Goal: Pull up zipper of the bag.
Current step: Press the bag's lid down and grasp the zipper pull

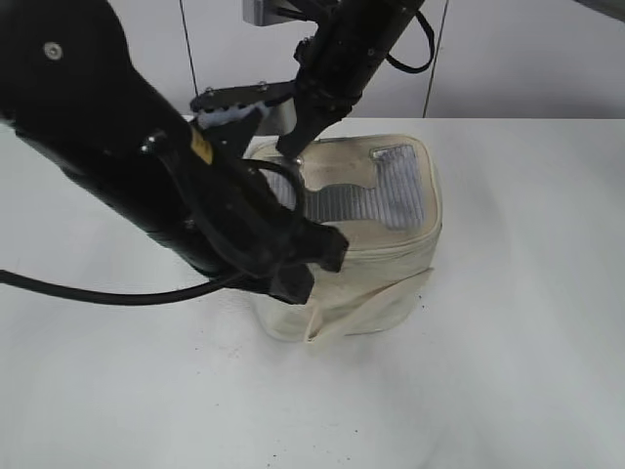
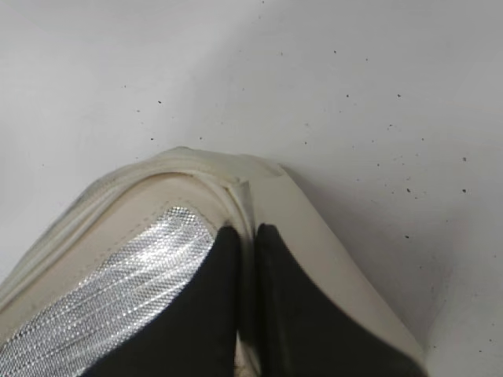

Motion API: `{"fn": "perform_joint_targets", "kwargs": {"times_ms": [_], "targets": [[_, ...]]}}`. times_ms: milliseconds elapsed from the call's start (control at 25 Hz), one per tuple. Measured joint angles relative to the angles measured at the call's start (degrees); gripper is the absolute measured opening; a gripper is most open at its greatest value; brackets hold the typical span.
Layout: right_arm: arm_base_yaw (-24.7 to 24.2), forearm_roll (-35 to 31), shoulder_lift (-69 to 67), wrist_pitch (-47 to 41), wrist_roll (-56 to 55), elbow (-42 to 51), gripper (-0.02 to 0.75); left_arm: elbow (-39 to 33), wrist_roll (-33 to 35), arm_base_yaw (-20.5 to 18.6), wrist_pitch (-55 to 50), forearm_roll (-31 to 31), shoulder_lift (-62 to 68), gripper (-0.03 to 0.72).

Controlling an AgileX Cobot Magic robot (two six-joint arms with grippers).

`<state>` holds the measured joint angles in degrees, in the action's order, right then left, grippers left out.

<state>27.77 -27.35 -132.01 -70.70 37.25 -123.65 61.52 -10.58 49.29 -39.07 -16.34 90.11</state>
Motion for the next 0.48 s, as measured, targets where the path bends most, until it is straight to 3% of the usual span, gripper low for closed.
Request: {"fn": "perform_joint_targets", "kwargs": {"times_ms": [240,480], "targets": [[0.0,0.1,-0.1,0.0,0.1,0.0,0.029,-0.1,7.2,3.0,10.3,-11.2,3.5,-0.002],[-0.1,0.1,-0.1,0.0,0.1,0.0,0.030,-0.1,9.7,3.5,12.9,-13.1,4.4,-0.002]]}}
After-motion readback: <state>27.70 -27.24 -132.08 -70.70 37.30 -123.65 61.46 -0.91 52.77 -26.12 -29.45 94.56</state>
